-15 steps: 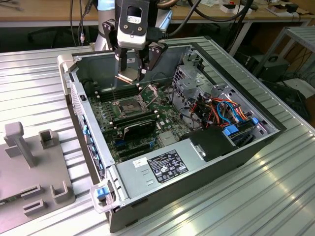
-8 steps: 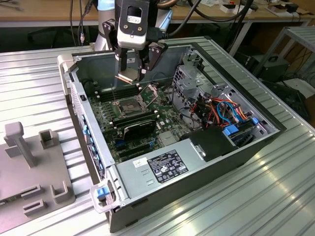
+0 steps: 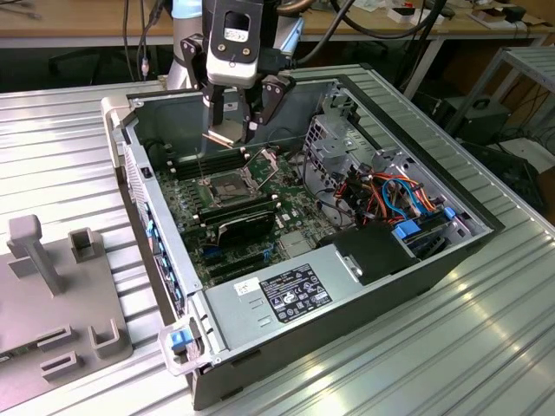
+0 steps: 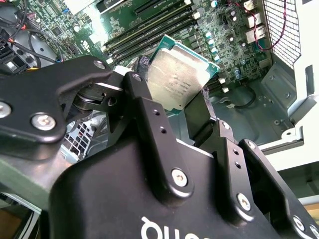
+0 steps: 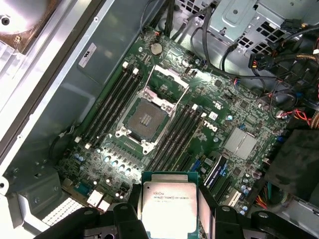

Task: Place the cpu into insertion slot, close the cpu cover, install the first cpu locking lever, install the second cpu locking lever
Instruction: 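Place the cpu into insertion slot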

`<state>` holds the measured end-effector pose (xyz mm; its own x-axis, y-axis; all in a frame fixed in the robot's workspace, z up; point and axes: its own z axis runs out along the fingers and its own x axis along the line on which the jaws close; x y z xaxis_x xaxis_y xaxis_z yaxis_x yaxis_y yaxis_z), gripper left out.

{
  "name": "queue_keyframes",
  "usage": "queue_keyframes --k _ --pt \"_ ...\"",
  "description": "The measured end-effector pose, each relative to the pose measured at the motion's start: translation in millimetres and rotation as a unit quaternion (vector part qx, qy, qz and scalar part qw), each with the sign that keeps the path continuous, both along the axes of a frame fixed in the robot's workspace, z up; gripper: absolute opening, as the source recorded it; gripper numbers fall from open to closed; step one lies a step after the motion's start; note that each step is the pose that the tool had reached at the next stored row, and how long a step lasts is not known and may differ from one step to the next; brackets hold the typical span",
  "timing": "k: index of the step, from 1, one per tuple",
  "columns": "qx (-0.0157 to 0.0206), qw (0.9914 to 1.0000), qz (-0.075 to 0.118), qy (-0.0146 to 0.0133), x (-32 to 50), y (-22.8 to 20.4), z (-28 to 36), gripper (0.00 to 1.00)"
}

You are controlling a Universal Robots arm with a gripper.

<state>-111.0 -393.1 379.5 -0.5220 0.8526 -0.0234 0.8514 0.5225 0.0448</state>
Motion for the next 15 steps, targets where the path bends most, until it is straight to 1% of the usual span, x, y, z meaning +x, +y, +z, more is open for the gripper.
queue_keyframes --k 3,4,5,8,9,10,11,12,13,15 --pt "0.0000 0.99990 -0.014 0.0000 0.0 -0.1 -2.2 0.54" --pt "-0.0001 0.99953 -0.031 0.0000 0.1 -0.1 -4.8 0.54" --pt "0.0000 0.99897 -0.045 0.0000 0.1 -0.1 -7.1 0.54" --pt "0.0000 0.99730 -0.073 0.0000 0.1 -0.1 -9.9 0.54" --pt "-0.0013 0.99702 -0.077 -0.0002 0.1 0.0 -10.0 0.54" --pt "-0.0069 0.99698 -0.077 -0.0020 0.2 0.0 -10.3 0.54" --pt "-0.0069 0.99700 -0.077 -0.0021 1.7 0.3 -11.3 0.54" --pt "-0.0069 0.99699 -0.077 -0.0021 3.2 2.4 -14.3 0.54" --pt "-0.0070 0.99699 -0.077 -0.0021 4.9 3.4 -15.8 0.54" --pt "-0.0065 0.99700 -0.077 -0.0021 11.0 6.7 -19.7 0.54"
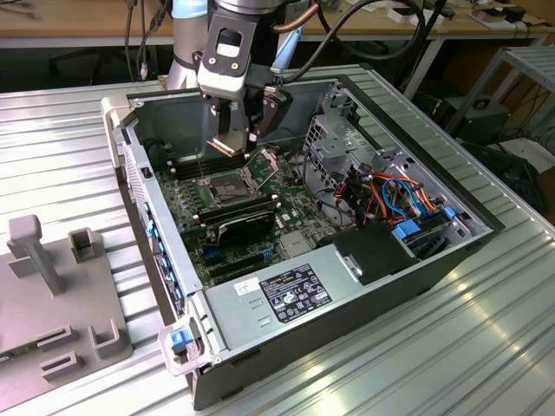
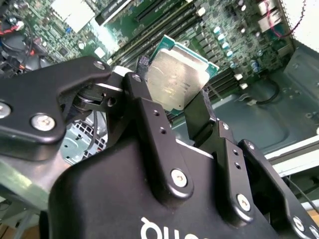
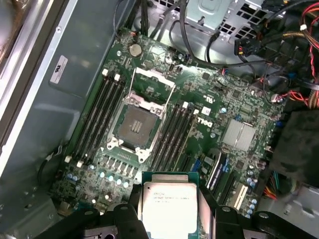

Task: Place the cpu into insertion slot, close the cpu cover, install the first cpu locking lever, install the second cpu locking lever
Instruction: 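Place the cpu into insertion slot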

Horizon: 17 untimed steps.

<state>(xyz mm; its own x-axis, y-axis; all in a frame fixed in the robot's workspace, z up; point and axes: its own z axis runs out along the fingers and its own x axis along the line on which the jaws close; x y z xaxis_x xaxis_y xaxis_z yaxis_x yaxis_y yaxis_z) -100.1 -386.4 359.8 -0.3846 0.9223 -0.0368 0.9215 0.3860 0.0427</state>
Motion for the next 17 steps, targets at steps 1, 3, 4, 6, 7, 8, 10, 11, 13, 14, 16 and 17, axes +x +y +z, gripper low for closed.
queue_keyframes --k 1,3,4,6,7,8,10,11,13,14,16,17 --pt "0.0001 1.00000 0.000 0.0000 2.4 1.2 -1.2 0.54" --pt "0.0007 1.00000 0.000 0.0000 7.6 3.8 -4.2 0.54" --pt "0.0008 1.00000 0.000 0.0000 10.2 5.5 -6.6 0.54" --pt "0.0009 1.00000 0.000 0.0004 12.6 8.0 -10.6 0.54" --pt "0.0008 1.00000 0.000 0.0006 12.7 8.1 -11.0 0.54" --pt "0.0008 1.00000 0.000 0.0006 12.6 8.1 -11.0 0.54" --pt "0.0008 1.00000 0.000 0.0006 12.7 8.2 -11.7 0.54" --pt "0.0008 1.00000 0.000 0.0006 12.7 8.2 -12.2 0.54" --pt "0.0008 1.00000 -0.001 0.0006 12.7 8.2 -12.5 0.54" --pt "0.0008 1.00000 0.000 0.0006 12.7 8.2 -12.7 0.54" --pt "0.0009 1.00000 -0.001 0.0006 12.7 8.2 -13.0 0.54" --pt "0.0008 1.00000 0.000 0.0006 12.7 8.2 -13.1 0.54"
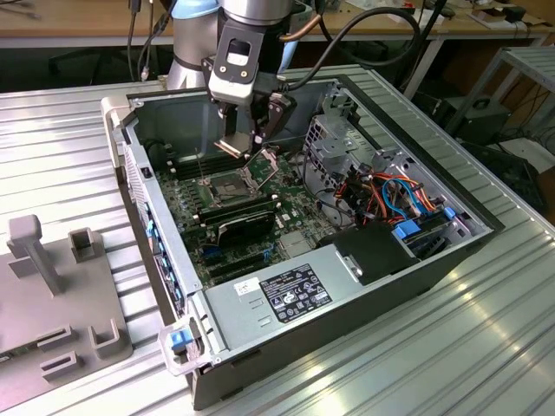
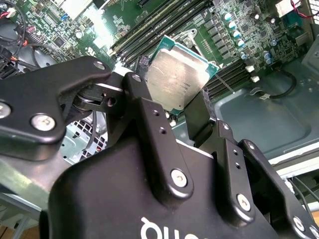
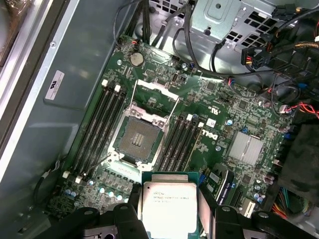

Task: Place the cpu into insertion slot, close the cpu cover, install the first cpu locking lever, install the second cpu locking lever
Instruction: 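Place the cpu into insertion slot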

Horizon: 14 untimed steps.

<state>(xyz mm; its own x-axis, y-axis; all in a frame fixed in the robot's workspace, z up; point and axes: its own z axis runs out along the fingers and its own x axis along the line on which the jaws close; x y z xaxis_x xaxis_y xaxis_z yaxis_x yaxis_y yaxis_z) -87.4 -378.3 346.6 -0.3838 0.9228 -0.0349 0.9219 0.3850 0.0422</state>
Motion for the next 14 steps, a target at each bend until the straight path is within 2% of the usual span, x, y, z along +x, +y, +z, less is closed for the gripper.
queue_keyframes --k 5,11,14 --pt "0.0000 1.00000 -0.001 0.0000 0.0 0.0 -0.4 0.54" --pt "0.0000 0.99973 -0.023 0.0000 0.0 0.0 -0.4 0.54" --pt "0.0000 0.99970 -0.024 0.0000 0.0 0.0 -0.4 0.54"
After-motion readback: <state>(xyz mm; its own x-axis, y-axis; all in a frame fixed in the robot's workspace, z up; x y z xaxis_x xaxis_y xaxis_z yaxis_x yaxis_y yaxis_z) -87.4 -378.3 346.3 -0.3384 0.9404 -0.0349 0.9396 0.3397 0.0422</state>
